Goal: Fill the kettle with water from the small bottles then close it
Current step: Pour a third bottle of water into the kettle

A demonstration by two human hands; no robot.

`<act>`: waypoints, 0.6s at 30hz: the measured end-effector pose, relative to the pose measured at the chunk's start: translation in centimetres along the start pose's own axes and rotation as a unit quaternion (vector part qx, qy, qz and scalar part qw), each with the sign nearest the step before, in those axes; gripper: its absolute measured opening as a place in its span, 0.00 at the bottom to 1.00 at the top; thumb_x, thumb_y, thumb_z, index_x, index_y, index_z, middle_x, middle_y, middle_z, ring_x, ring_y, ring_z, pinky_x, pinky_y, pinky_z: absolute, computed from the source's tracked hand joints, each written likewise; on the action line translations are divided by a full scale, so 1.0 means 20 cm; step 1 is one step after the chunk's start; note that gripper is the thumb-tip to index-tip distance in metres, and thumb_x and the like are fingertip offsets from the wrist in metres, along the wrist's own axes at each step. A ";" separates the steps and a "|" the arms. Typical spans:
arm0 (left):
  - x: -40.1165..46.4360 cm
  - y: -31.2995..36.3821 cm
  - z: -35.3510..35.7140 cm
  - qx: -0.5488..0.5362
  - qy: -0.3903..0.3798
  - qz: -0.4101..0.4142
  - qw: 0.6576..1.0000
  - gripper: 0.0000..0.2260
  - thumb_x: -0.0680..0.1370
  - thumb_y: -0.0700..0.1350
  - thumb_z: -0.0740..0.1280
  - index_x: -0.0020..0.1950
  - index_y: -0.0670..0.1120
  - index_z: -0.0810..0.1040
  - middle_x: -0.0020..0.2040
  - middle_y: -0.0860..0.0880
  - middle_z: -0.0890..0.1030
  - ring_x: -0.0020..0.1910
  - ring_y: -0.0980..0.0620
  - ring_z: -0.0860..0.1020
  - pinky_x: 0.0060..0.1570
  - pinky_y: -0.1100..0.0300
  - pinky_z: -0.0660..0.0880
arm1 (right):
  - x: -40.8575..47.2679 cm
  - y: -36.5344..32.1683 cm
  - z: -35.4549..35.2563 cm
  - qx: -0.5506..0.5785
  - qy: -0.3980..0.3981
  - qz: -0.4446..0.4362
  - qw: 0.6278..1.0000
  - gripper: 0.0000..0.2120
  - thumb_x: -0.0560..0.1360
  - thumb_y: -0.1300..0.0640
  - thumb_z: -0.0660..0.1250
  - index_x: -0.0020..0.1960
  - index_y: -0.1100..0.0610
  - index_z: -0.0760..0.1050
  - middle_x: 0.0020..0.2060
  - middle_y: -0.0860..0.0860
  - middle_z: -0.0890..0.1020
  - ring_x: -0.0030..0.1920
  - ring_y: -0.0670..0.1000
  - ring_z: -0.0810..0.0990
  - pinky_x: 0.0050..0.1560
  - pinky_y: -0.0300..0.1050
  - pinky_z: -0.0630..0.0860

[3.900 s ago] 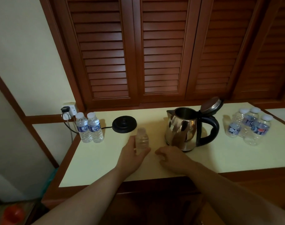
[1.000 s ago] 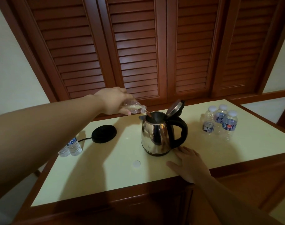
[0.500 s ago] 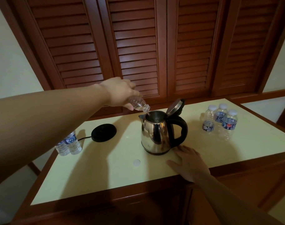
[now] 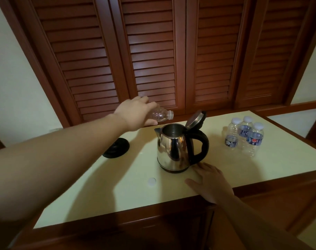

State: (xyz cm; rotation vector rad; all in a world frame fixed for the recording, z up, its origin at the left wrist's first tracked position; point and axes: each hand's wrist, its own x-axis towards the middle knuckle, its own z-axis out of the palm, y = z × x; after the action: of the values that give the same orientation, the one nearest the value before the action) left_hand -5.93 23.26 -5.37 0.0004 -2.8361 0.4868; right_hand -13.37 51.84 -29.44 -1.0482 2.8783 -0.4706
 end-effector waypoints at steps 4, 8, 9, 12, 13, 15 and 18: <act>-0.12 0.04 0.16 -0.185 0.025 -0.110 0.976 0.29 0.79 0.65 0.67 0.76 0.54 0.68 0.65 0.47 0.75 0.64 0.45 0.76 0.53 0.52 0.75 | 0.00 -0.02 -0.01 0.007 0.000 -0.001 1.000 0.39 0.77 0.26 0.52 0.82 0.44 0.58 0.81 0.45 0.60 0.81 0.49 0.55 0.79 0.50 0.51; -0.32 0.04 0.37 -0.314 0.042 -0.159 0.935 0.27 0.78 0.64 0.69 0.72 0.53 0.71 0.61 0.50 0.76 0.58 0.50 0.77 0.58 0.52 0.76 | -0.01 -0.03 -0.01 -0.013 0.027 0.010 1.000 0.34 0.78 0.27 0.53 0.75 0.46 0.71 0.74 0.45 0.72 0.75 0.50 0.65 0.75 0.49 0.60; -0.38 0.05 0.42 -0.342 0.046 -0.166 0.924 0.26 0.77 0.63 0.70 0.71 0.53 0.72 0.59 0.51 0.76 0.55 0.52 0.77 0.56 0.52 0.76 | -0.02 -0.04 -0.01 -0.036 0.046 0.011 0.998 0.31 0.78 0.28 0.53 0.68 0.46 0.76 0.67 0.44 0.77 0.69 0.50 0.71 0.70 0.49 0.65; -0.56 0.03 0.56 -0.388 0.046 -0.178 0.903 0.24 0.77 0.60 0.73 0.69 0.54 0.73 0.59 0.54 0.78 0.55 0.55 0.78 0.53 0.57 0.73 | -0.05 -0.14 0.01 -0.062 0.119 -0.023 0.991 0.24 0.78 0.30 0.53 0.48 0.47 0.79 0.46 0.44 0.79 0.51 0.50 0.77 0.52 0.49 0.72; -0.62 0.02 0.60 -0.396 0.044 -0.179 0.899 0.24 0.77 0.60 0.73 0.69 0.54 0.73 0.60 0.54 0.79 0.56 0.55 0.78 0.53 0.58 0.72 | -0.05 -0.19 0.02 -0.046 0.128 -0.044 0.990 0.23 0.78 0.32 0.55 0.48 0.48 0.79 0.45 0.44 0.80 0.48 0.50 0.78 0.49 0.48 0.73; -0.72 -0.02 0.66 -0.404 0.040 -0.180 0.896 0.24 0.76 0.60 0.73 0.69 0.55 0.72 0.60 0.56 0.80 0.56 0.56 0.79 0.51 0.62 0.72 | -0.02 -0.33 0.02 -0.005 0.078 -0.077 0.994 0.23 0.79 0.34 0.58 0.56 0.49 0.80 0.50 0.46 0.80 0.50 0.48 0.79 0.51 0.47 0.76; -0.84 -0.06 0.72 -0.405 0.025 -0.182 0.896 0.25 0.77 0.61 0.72 0.70 0.56 0.72 0.59 0.57 0.79 0.56 0.57 0.79 0.49 0.64 0.72 | 0.05 -0.55 0.01 0.023 -0.031 -0.090 0.995 0.27 0.80 0.33 0.58 0.71 0.49 0.73 0.63 0.46 0.76 0.63 0.49 0.76 0.62 0.48 0.75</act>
State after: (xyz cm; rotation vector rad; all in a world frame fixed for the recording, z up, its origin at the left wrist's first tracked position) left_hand 6.68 16.74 -22.33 0.3428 -2.6659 -0.7634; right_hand -7.17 43.19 -26.26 -1.2963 2.7186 -0.5017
